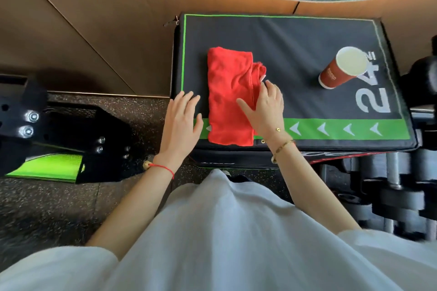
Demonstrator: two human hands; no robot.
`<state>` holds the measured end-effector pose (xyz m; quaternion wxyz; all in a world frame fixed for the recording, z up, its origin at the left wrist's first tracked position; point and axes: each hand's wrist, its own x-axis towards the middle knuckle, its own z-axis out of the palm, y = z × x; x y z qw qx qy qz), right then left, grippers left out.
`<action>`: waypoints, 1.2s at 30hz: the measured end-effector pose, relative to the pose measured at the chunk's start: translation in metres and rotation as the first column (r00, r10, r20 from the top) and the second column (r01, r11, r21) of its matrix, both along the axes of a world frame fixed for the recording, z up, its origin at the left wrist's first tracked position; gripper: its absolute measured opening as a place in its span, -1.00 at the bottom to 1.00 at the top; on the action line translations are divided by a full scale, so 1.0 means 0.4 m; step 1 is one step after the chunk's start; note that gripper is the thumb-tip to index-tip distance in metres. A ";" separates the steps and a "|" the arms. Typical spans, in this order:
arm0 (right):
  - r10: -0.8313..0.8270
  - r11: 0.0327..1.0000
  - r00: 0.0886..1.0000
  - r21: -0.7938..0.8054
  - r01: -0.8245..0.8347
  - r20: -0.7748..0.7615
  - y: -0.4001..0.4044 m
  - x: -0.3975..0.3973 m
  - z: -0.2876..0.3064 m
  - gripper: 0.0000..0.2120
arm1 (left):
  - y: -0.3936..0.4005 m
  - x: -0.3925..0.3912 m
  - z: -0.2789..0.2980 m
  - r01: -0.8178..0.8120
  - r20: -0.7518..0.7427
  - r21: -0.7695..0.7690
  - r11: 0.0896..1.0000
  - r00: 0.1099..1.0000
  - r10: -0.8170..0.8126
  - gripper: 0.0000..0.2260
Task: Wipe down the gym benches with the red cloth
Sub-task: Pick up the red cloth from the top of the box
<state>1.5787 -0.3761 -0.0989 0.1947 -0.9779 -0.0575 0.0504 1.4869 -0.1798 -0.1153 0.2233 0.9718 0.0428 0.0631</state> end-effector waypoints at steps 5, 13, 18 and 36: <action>0.001 0.999 0.997 0.053 -0.005 0.076 0.025 0.014 -0.019 -0.39 | -0.006 0.003 -0.012 -0.025 0.001 0.005 1.000 1.000 0.025 -0.62; -0.018 0.944 0.997 0.331 -0.008 0.077 0.061 0.006 -0.008 -0.78 | -0.009 0.002 -0.017 -0.027 0.032 0.003 1.000 0.999 0.027 -0.63; -0.117 0.830 0.993 0.552 0.082 0.028 0.050 -0.010 0.021 -0.78 | 0.002 0.001 -0.019 0.004 0.050 0.005 1.000 0.999 -0.004 -0.64; -0.707 0.274 0.687 0.829 0.488 -0.171 0.073 -0.450 0.084 -0.77 | 0.100 -0.062 0.078 0.598 0.126 -0.090 0.797 0.800 -0.586 -0.70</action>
